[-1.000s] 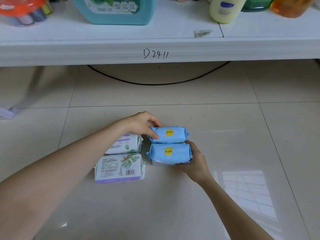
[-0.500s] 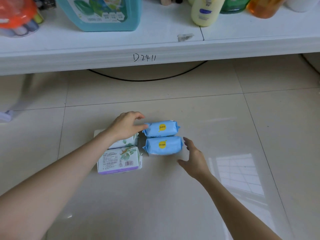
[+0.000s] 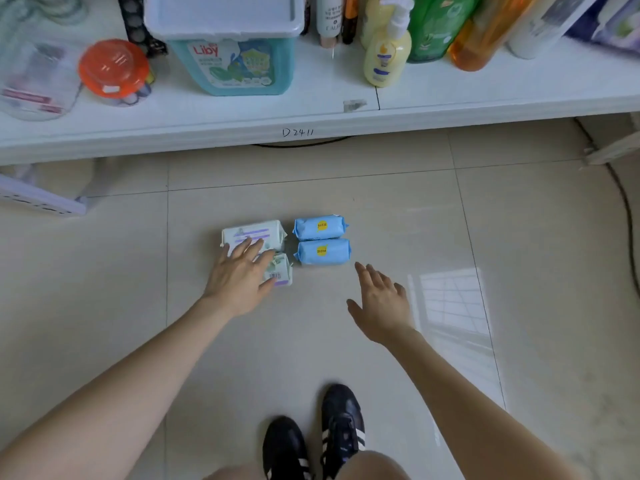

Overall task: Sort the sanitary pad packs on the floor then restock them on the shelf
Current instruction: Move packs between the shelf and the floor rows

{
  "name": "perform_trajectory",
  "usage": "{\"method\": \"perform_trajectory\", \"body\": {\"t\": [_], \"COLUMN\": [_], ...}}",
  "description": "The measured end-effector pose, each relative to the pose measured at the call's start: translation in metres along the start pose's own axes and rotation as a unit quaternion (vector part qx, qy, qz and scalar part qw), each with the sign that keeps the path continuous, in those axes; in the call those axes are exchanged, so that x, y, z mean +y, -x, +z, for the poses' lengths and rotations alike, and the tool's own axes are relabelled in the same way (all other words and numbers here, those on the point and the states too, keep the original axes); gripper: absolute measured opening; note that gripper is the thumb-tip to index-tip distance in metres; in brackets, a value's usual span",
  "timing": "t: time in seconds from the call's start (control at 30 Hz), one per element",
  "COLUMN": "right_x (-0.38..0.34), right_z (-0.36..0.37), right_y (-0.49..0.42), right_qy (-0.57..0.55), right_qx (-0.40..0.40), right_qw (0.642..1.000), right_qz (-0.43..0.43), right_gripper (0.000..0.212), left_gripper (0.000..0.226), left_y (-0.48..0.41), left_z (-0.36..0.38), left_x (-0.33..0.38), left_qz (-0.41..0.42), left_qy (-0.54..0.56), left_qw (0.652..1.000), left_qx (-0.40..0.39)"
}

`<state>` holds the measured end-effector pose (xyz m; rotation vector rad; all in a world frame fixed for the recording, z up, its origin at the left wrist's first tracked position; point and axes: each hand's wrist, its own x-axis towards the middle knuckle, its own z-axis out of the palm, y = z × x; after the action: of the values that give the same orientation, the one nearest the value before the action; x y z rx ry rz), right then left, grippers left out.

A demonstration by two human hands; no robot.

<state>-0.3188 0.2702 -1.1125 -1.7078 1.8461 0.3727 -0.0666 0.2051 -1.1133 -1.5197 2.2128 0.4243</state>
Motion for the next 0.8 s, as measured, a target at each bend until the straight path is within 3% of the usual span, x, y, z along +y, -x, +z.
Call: {"method": "perform_trajectory", "body": {"t": [0.37,0.8], "right_x": [-0.042,-0.115], "right_z": [-0.13,-0.286], "right_y": [0.136,0.311], "right_qy": [0.103,0.126], "right_qx": [-0.004,0.138], "right_qw": [0.993,0.979], "right_qz": [-0.048,-0.081], "right_gripper": [0.067,0.062], "left_gripper": [0.063,0.061], "left_y": [0.151,0.321], "left_z": [-0.141,-0.314], "left_x": [0.036,0.045], "left_qz": [-0.051,-0.078], "left_qy": [0.019,0.018], "left_qw": [0.996,0.996], "left_qx": [-0.065,0.042]}}
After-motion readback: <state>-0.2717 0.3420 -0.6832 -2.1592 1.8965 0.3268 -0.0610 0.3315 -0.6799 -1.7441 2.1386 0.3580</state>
